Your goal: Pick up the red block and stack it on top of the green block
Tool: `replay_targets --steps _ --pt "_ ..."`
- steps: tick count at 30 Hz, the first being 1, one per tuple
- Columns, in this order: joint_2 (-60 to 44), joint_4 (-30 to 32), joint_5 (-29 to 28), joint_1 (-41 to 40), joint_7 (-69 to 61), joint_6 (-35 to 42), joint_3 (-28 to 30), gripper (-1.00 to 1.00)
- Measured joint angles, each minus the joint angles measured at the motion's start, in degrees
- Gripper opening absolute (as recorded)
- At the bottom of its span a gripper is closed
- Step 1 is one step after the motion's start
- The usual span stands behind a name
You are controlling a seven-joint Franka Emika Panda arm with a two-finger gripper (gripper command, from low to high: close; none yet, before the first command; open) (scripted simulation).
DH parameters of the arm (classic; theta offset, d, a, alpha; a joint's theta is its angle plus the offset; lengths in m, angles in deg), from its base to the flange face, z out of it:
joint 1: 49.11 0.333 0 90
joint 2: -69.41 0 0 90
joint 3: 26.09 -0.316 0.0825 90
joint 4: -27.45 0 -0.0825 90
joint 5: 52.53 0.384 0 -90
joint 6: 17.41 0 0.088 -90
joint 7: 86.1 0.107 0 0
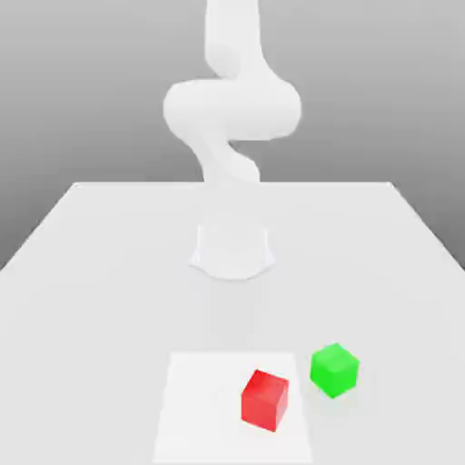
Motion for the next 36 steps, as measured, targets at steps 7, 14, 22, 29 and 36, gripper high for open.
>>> replay_targets --steps 7,14,22,29,36 --pt "-14.90 5.74 -1.26 -3.08 9.75 -7.34 -4.61 0.00" --pt "-29.49 11.33 -3.00 -4.63 19.63 -14.49 -7.62 0.00" --pt "-45.94 17.28 -2.99 -3.66 29.01 -23.00 -8.47 0.00" --pt "-57.78 16.09 -7.63 -0.55 33.19 -32.53 -4.42 -1.00" --pt "-56.50 16.29 -7.09 -1.00 32.82 -31.53 -5.00 -1.00"
